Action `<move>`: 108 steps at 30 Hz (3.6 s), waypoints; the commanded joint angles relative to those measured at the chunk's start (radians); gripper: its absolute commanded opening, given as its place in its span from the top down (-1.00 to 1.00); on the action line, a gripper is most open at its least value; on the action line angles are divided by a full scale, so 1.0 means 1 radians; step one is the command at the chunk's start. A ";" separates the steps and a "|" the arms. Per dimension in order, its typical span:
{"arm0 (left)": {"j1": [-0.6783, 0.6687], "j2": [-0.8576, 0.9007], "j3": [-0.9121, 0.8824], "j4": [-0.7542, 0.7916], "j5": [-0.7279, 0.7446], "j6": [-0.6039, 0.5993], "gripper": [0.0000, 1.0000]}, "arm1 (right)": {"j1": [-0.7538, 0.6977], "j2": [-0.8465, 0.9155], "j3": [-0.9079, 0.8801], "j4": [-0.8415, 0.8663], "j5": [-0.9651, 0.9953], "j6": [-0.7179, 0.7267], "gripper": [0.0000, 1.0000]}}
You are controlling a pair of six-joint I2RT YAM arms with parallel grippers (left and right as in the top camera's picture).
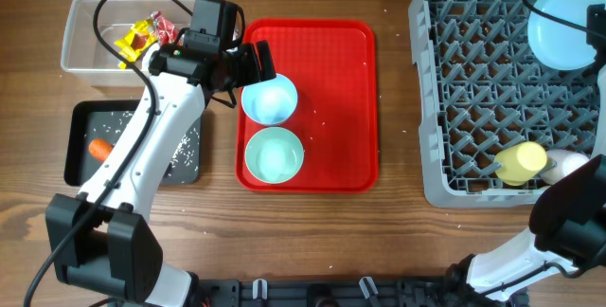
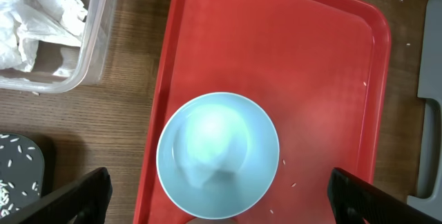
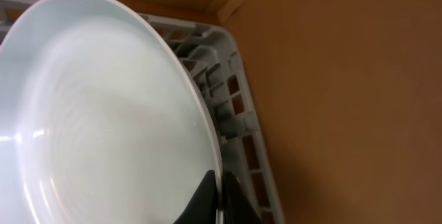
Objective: Sort waste into correct bins and load items into the dishwasher rack
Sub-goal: 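Carry the plate to the dish rack and stand it upright with the right gripper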
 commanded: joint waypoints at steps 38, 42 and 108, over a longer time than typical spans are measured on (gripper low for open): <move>0.006 0.003 0.001 0.000 -0.013 0.005 -1.00 | -0.173 0.068 -0.031 -0.270 -0.573 0.798 -0.16; 0.006 0.003 0.001 0.000 -0.013 0.005 -1.00 | -0.220 0.169 -0.031 -0.312 -0.575 0.920 -0.01; 0.006 0.003 0.001 0.000 -0.013 0.005 -1.00 | 0.023 0.021 -0.029 0.018 -0.233 0.040 -0.99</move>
